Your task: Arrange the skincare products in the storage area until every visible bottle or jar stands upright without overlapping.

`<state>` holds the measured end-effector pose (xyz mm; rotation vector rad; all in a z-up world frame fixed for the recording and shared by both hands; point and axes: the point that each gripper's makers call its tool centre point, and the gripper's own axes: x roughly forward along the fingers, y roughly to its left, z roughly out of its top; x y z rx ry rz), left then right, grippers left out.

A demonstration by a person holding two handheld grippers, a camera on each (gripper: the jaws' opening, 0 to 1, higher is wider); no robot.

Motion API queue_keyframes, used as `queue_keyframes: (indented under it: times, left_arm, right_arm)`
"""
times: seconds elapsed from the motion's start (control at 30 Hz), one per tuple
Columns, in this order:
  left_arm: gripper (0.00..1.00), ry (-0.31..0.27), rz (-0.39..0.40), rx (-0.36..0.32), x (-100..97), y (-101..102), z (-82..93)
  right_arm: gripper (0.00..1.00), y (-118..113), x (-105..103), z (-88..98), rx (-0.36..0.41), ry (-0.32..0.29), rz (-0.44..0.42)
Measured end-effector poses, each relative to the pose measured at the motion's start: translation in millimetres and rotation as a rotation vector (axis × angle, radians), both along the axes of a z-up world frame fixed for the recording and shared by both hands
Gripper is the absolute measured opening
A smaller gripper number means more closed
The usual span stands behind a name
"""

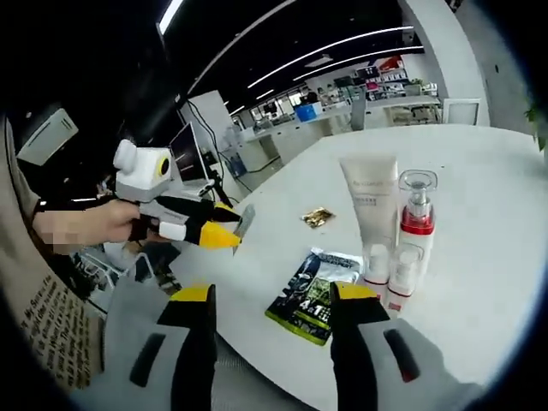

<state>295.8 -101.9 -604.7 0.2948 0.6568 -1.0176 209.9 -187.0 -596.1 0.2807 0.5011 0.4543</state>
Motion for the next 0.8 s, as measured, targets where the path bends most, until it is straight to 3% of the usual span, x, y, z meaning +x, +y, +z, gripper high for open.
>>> queue_keyframes:
  times: [0.2,0.4,0.8]
  left_arm:
    - [0.38,-0.033,-0.013,-0.007,-11.8,-2,9.3]
    - [0.38,-0.063,-0.037,0.004,-22.7,-7,13.2]
    - [0.38,-0.062,-0.078,-0.002,-39.0,-24,16.9]
  right_arm:
    - [0.38,19,19,12.3,0.081,-0.021,0.017]
    - [0.31,34,30,18.4,0.138,-0.023,0.037]
    - [0.16,32,37,13.8,0.251,-0.004,-0.029]
